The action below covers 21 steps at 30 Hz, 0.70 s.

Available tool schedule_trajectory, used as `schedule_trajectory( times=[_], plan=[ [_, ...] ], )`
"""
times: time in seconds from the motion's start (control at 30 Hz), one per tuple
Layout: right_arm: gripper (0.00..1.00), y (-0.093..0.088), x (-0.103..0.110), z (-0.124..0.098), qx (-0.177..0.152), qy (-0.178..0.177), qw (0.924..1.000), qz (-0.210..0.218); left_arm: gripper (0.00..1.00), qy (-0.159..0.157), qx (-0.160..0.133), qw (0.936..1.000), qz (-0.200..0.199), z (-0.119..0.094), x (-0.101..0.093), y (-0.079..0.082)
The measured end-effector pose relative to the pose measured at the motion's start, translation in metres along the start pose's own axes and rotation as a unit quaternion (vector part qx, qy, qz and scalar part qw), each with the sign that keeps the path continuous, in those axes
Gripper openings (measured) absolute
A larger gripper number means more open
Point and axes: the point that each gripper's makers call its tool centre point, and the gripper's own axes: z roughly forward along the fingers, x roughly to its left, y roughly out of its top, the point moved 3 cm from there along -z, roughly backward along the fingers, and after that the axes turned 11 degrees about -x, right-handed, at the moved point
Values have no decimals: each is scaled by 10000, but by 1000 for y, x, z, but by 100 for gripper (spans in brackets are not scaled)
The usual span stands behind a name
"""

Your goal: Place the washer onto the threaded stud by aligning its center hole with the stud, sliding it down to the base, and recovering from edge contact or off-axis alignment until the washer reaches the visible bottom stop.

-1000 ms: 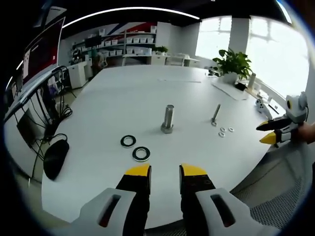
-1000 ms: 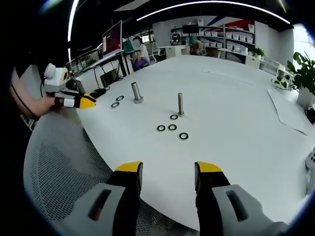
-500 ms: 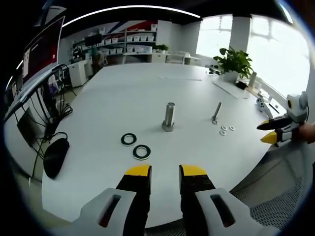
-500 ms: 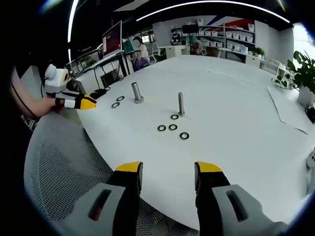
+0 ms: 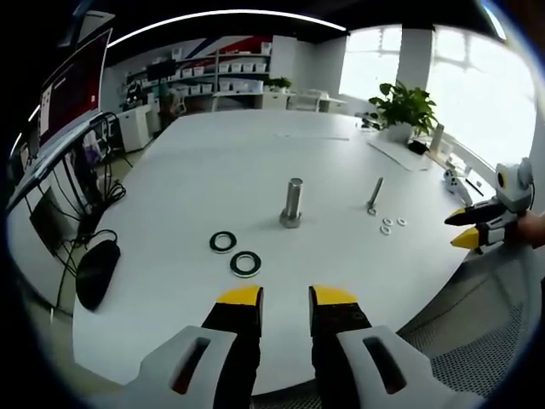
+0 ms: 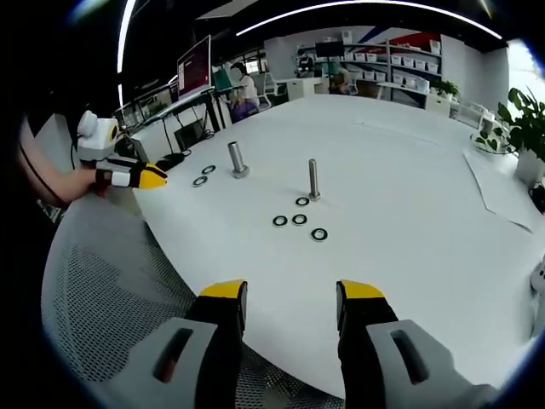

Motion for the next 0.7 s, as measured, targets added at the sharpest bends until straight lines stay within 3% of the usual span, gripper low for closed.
schedule_trajectory(
  times=[0.7],
  plan=[
    [44, 1, 0, 0, -29, 19, 10000, 37, 18, 101, -50, 9999, -15, -1, 4, 2]
  ],
)
